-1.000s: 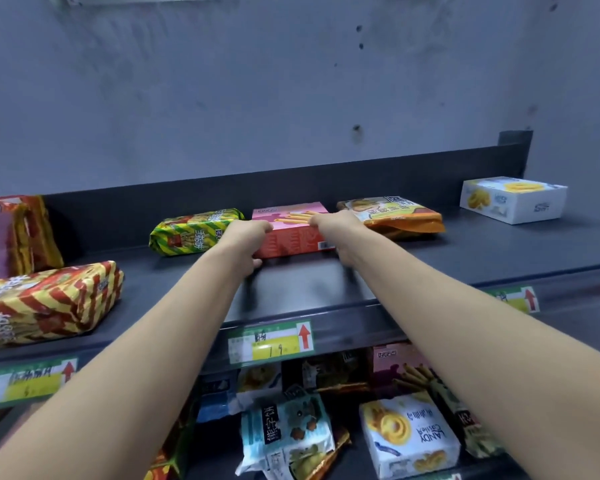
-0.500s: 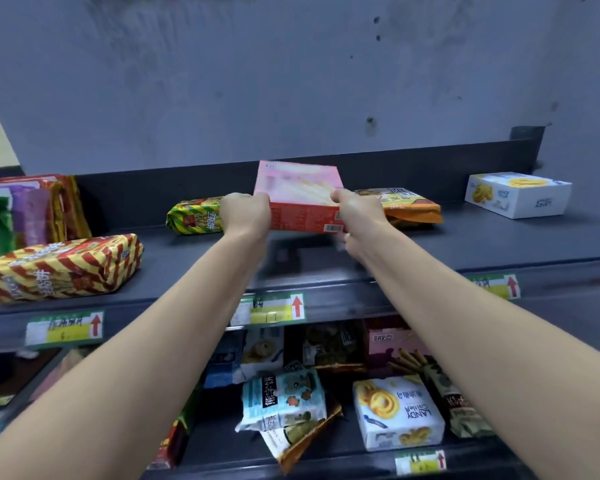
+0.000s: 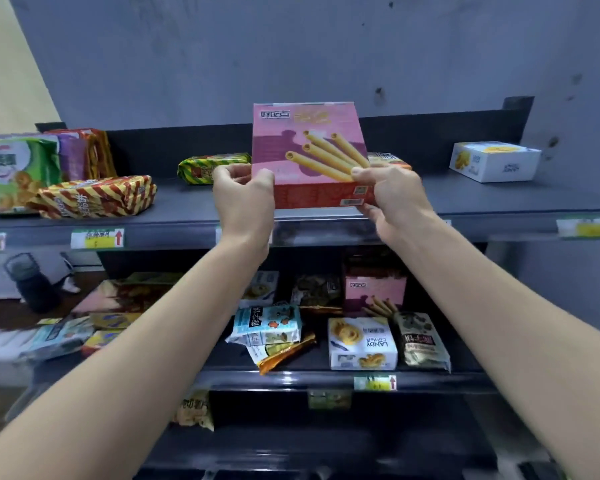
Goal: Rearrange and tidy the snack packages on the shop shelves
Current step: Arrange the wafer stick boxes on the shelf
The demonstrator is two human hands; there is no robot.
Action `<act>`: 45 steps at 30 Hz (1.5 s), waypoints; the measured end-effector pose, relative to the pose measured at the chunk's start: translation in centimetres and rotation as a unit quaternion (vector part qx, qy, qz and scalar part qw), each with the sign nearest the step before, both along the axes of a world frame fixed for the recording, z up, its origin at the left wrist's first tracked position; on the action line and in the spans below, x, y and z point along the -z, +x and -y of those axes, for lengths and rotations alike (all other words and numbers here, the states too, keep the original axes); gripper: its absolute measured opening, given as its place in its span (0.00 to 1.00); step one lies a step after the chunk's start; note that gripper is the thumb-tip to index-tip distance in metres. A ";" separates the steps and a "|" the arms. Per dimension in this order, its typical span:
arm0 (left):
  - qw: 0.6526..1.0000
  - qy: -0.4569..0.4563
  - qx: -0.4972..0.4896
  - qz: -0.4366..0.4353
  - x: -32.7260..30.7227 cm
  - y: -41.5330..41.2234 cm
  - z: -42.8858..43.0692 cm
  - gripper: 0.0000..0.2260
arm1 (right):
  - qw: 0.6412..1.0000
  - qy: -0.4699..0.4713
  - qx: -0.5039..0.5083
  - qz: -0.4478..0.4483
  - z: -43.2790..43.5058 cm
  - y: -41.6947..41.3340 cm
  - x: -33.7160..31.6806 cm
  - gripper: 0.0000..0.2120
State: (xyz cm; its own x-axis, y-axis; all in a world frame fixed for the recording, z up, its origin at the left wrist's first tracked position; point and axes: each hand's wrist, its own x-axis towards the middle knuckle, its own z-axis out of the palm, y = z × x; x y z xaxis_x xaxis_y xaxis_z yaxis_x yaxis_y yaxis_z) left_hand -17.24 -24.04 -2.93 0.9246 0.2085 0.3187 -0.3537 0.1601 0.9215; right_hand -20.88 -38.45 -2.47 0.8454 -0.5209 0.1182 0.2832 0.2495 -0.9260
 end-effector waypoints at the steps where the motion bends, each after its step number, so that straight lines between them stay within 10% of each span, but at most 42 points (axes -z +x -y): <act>1: 1.000 -0.006 0.006 0.000 0.6 -1.4 0.5 0.08 | 1.000 -0.004 -0.017 0.002 0.6 -1.6 0.4 0.08; 12: 0.995 0.099 0.022 0.000 8.5 -10.4 4.6 0.13 | 0.976 -0.099 -0.177 -0.078 7.6 -10.4 8.5 0.20; 45: 0.950 0.202 0.191 -0.141 26.4 10.2 13.3 0.15 | 0.936 -0.260 -0.001 -0.236 16.5 5.9 25.9 0.26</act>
State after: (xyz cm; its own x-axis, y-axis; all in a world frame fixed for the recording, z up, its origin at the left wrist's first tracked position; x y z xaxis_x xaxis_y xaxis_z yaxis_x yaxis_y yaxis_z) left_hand -7.05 -37.30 -29.36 0.9686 -0.2468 0.0296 -0.0710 -0.1606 0.9845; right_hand -14.99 -54.91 -28.36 0.8682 -0.4952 -0.0314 -0.1879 -0.2695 -0.9445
